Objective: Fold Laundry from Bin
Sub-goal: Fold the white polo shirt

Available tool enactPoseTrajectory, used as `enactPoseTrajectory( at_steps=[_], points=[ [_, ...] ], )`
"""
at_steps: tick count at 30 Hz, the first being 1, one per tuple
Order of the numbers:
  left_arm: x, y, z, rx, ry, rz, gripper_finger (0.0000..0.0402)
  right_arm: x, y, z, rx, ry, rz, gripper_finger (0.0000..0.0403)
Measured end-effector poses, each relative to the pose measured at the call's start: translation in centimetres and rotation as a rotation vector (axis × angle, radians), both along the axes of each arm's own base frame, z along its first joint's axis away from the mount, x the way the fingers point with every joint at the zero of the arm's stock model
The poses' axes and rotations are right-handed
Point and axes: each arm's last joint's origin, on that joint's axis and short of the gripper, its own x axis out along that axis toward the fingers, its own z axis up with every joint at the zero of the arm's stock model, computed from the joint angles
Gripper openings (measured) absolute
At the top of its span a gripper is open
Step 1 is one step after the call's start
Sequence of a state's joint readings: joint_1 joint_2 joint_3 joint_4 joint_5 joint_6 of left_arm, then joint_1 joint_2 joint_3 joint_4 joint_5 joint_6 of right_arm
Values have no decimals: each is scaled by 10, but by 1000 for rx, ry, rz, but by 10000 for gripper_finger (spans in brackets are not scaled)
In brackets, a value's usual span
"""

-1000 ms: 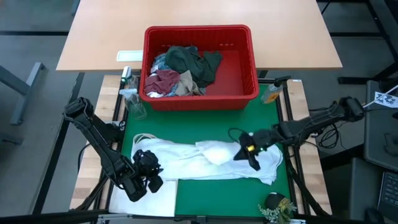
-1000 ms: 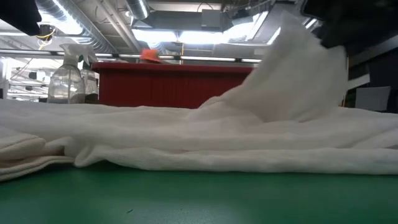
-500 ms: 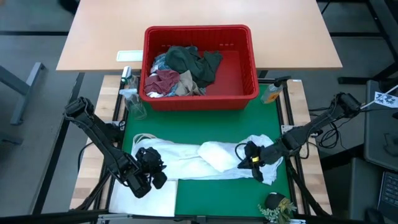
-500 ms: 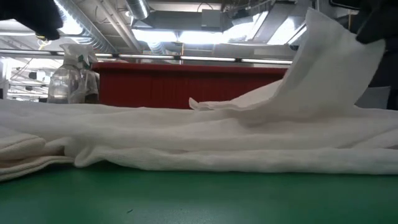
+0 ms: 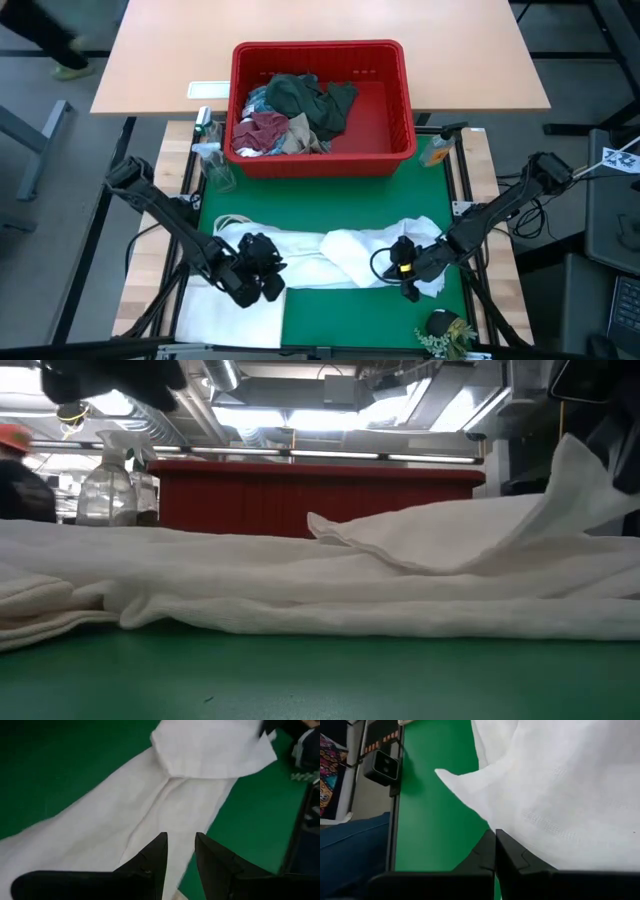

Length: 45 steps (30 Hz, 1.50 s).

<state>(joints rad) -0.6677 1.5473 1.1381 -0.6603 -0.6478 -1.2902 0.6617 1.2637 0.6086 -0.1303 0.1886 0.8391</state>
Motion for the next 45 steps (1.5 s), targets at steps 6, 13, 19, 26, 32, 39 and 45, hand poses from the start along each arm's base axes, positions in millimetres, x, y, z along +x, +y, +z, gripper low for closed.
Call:
enactPoseTrajectory(
  at_steps=[6, 13, 19, 26, 32, 39, 45],
  points=[
    [24, 4, -23, 27, 26, 24, 94, 0, 1, -1, 3, 7, 5, 8],
    [51, 19, -43, 12, 10, 105, 94, 0, 1, -1, 25, 24, 31, 70],
    [67, 35, -52, 24, 51, 65, 94, -1, 3, -1, 53, 48, 79, 141],
    [78, 49, -56, 74, 62, 33, 94, -3, 5, -2, 82, 77, 158, 181],
    [84, 58, -54, 62, 35, 63, 94, -8, 3, 5, 123, 93, 203, 181],
    [91, 64, -51, 40, -18, 89, 94, -25, -15, 27, 54, 15, 132, 182],
    [98, 64, -55, 25, -59, 99, 94, -35, -33, 42, -120, -123, -40, 182]
  ],
)
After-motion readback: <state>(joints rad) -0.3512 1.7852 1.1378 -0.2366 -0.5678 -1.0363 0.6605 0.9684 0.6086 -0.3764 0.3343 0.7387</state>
